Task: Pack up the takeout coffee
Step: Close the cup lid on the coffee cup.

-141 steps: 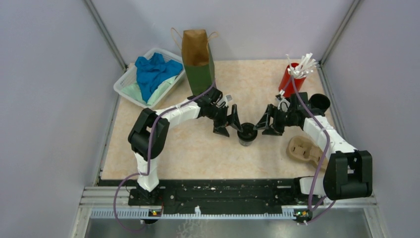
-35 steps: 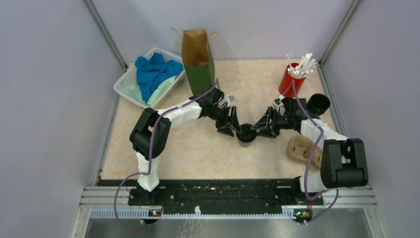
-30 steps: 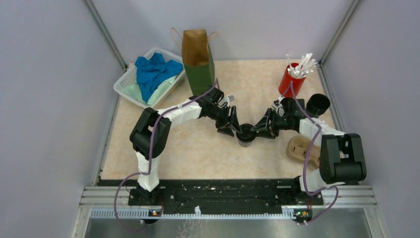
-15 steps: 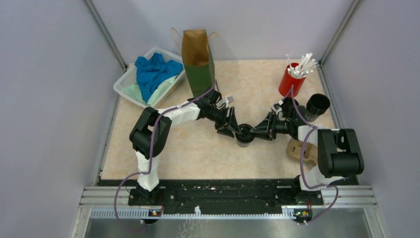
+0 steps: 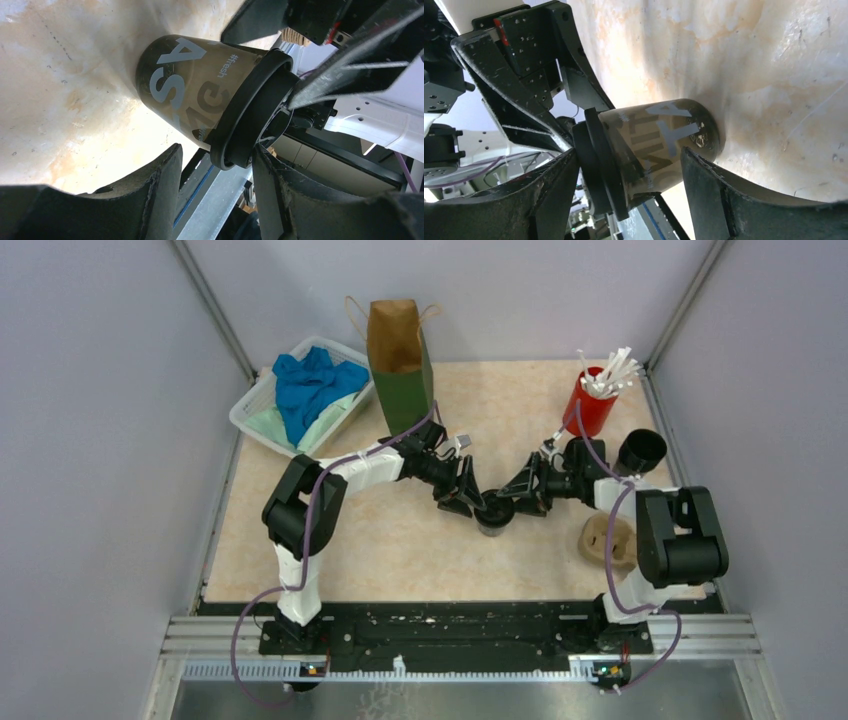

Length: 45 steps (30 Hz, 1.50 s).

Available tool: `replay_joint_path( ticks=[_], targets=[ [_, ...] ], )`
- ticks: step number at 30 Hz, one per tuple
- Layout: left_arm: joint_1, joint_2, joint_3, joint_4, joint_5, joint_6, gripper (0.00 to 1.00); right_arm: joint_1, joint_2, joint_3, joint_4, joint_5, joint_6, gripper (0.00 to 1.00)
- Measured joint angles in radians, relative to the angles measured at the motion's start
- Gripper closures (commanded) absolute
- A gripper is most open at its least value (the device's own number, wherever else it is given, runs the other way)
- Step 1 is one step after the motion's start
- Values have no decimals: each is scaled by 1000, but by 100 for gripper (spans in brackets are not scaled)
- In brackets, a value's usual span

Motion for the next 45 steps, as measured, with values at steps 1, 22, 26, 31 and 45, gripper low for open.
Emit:
replay_joint_path(
  ticks=[1, 22, 26, 31, 45],
  targets=[
    [1, 2, 2, -3, 3, 2, 42, 1, 18, 0, 21, 0, 7, 30],
    [10, 3, -34, 46, 44, 0, 43, -1, 87, -119, 415, -32, 130, 14],
    [10, 3, -34, 43, 43, 2, 43, 0, -3, -16, 43, 79, -18, 16],
    [10, 3, -34, 39, 44, 3, 43, 3, -93, 17, -200, 142, -105, 26],
    [10, 4, -30, 28, 46, 16, 43, 24, -63, -26, -61, 65, -10, 55]
  ],
)
